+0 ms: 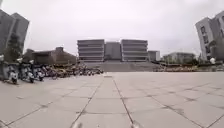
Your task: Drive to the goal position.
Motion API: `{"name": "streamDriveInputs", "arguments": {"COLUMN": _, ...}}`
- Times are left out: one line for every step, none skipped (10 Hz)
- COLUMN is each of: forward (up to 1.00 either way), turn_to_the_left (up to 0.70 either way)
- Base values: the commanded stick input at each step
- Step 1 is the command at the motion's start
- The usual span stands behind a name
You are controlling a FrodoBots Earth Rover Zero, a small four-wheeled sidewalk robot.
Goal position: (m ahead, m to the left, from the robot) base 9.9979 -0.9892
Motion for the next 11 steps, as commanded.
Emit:
{"name": "streamDriveInputs", "arguments": {"forward": 0.7, "turn_to_the_left": 0.0}}
{"name": "streamDriveInputs", "arguments": {"forward": 0.7, "turn_to_the_left": 0.0}}
{"name": "streamDriveInputs", "arguments": {"forward": 0.7, "turn_to_the_left": 0.0}}
{"name": "streamDriveInputs", "arguments": {"forward": 0.7, "turn_to_the_left": 0.0}}
{"name": "streamDriveInputs", "arguments": {"forward": 0.7, "turn_to_the_left": 0.0}}
{"name": "streamDriveInputs", "arguments": {"forward": 0.7, "turn_to_the_left": 0.0}}
{"name": "streamDriveInputs", "arguments": {"forward": 0.7, "turn_to_the_left": 0.0}}
{"name": "streamDriveInputs", "arguments": {"forward": 0.7, "turn_to_the_left": -0.13}}
{"name": "streamDriveInputs", "arguments": {"forward": 0.7, "turn_to_the_left": -0.34}}
{"name": "streamDriveInputs", "arguments": {"forward": 0.7, "turn_to_the_left": -0.34}}
{"name": "streamDriveInputs", "arguments": {"forward": 0.7, "turn_to_the_left": -0.27}}
